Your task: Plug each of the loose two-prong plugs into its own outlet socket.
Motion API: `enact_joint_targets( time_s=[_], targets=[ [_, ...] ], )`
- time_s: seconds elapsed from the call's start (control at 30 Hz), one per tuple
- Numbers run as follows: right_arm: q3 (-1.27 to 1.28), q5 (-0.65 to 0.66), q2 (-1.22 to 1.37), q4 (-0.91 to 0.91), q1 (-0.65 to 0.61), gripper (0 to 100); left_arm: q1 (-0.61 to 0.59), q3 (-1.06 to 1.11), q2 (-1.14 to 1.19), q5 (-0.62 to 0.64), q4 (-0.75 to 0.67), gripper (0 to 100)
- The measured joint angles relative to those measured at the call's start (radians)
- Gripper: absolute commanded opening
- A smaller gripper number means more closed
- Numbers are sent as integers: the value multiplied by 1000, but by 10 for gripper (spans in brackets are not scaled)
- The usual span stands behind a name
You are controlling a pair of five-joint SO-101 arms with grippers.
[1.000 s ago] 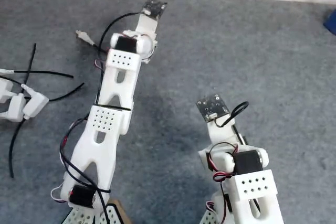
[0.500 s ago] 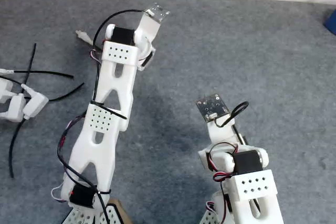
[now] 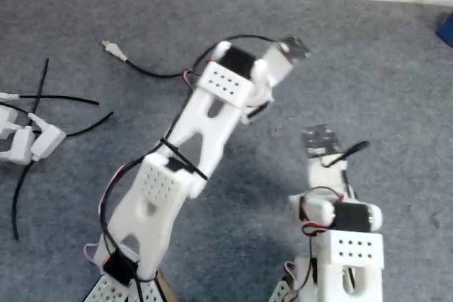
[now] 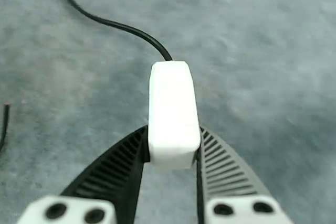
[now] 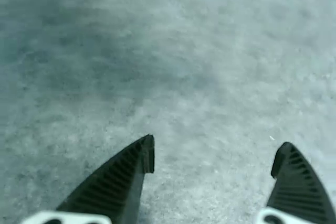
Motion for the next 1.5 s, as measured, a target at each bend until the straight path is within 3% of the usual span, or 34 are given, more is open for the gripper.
enact_joint_targets(
  time_s=[0.23,0.43,0.67,0.8,0.9,1.0,1.3,1.5],
  targets=[
    [-3,0,12,14,75,343,137,520,-390,17,0,6],
    [-75,0,189,40,126,343,141,867,-585,-14,0,8],
    [-89,0,224,40,127,343,-23,1079,-606,-569,0,8],
    [-89,0,186,40,127,343,-92,1062,-606,-580,0,35],
    [-89,0,175,40,127,343,-137,968,-606,-580,0,114],
    [-89,0,170,40,127,343,-175,868,-606,-572,0,133],
    [-89,0,170,40,124,343,-311,651,-606,-552,0,129],
    [-89,0,170,40,104,343,-437,618,-644,-612,0,4]
  ],
)
